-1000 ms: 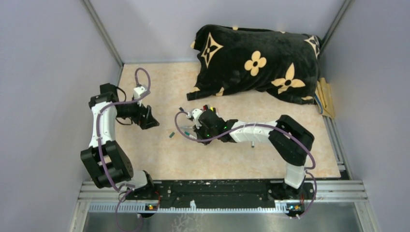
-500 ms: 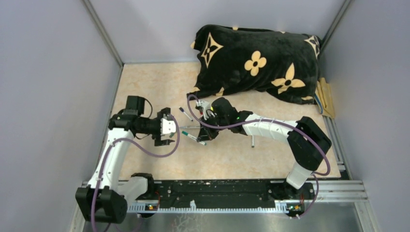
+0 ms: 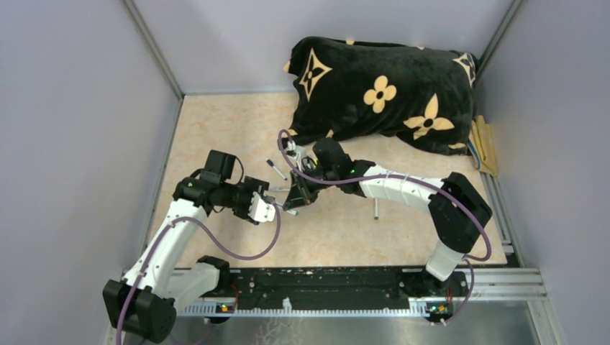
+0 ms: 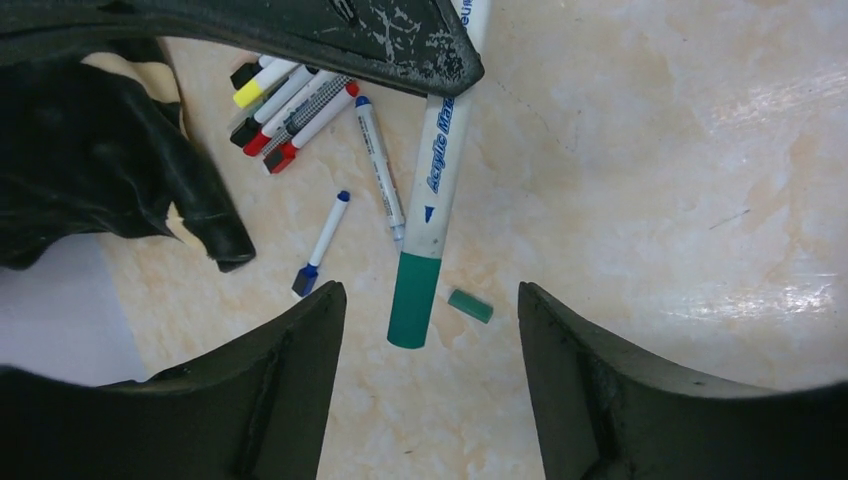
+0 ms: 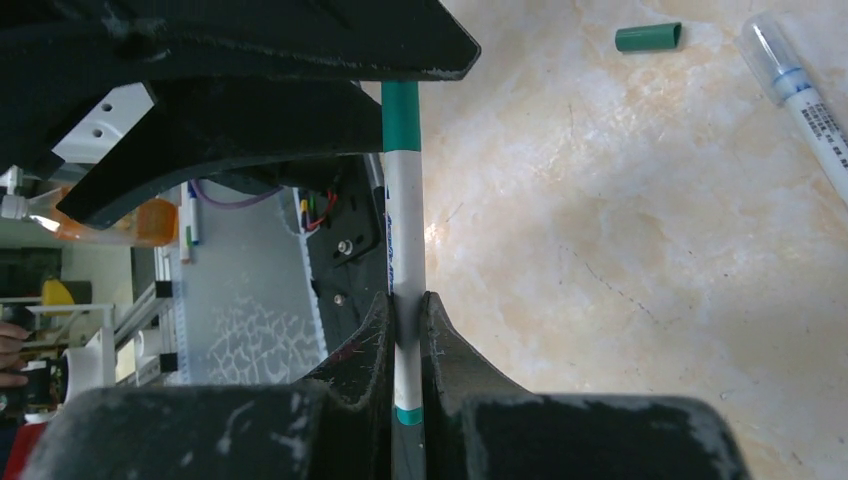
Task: Open the pen caps
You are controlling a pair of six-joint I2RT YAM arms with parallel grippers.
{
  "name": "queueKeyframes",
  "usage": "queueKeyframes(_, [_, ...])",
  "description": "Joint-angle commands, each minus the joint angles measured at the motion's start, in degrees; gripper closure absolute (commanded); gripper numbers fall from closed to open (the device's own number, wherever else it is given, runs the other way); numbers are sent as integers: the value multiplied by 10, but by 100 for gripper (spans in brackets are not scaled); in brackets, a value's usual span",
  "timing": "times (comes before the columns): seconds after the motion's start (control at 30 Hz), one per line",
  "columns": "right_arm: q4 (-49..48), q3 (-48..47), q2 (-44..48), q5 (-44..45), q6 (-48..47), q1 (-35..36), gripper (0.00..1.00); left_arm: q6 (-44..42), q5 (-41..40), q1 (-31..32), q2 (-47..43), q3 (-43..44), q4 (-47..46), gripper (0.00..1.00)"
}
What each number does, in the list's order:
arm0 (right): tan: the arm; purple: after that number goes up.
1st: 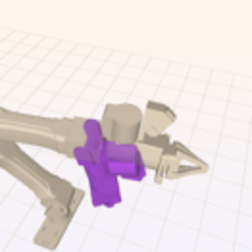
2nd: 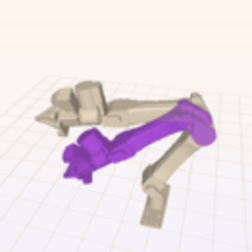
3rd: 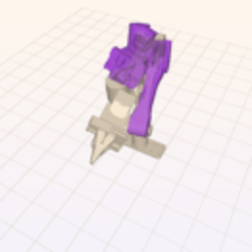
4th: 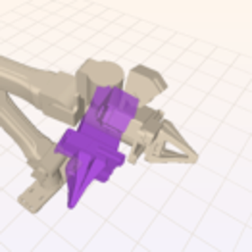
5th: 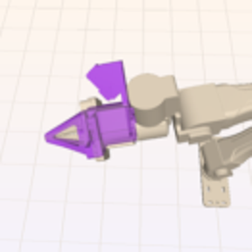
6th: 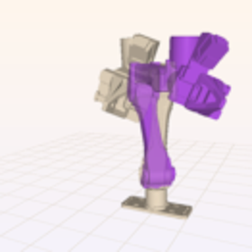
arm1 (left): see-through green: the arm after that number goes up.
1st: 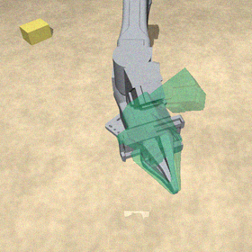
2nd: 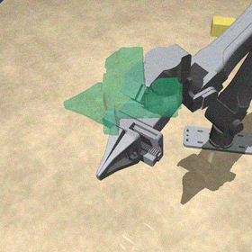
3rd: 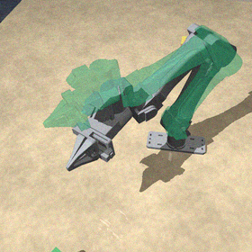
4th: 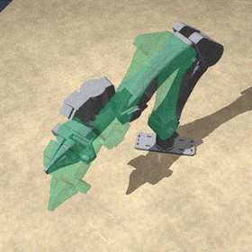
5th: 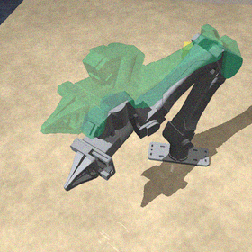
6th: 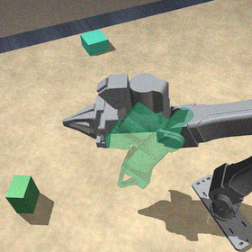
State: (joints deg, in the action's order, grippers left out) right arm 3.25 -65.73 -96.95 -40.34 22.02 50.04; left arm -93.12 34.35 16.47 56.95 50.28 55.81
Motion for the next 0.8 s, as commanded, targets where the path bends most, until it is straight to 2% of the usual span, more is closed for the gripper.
queueKeyframes(0.0, [-39,-30,-13,-35,19,2,100,-9,-23,24,-5,-11,-15,34])
queueKeyframes(0.13, [-55,-33,-19,-38,29,2,100,6,-32,45,-5,-12,-17,54])
queueKeyframes(0.27, [-65,-29,-23,-38,36,2,100,16,-64,59,5,-11,-18,83])
queueKeyframes(0.33, [-69,-26,-24,-39,38,1,100,17,-79,60,8,-11,-18,91])
queueKeyframes(0.37, [-72,-25,-25,-39,43,2,97,19,-82,61,8,-10,-20,92])
queueKeyframes(0.43, [-92,-18,-28,-43,59,2,75,21,-79,61,4,-7,-25,92])
queueKeyframes(0.53, [-151,-4,-37,-56,99,2,56,26,-62,63,-4,1,-31,92])
queueKeyframes(0.63, [-187,-5,-51,-66,123,8,50,33,-57,68,-1,11,-31,93])
queueKeyframes(0.77, [-193,-14,-64,-68,127,14,49,42,-53,70,0,23,-30,94])
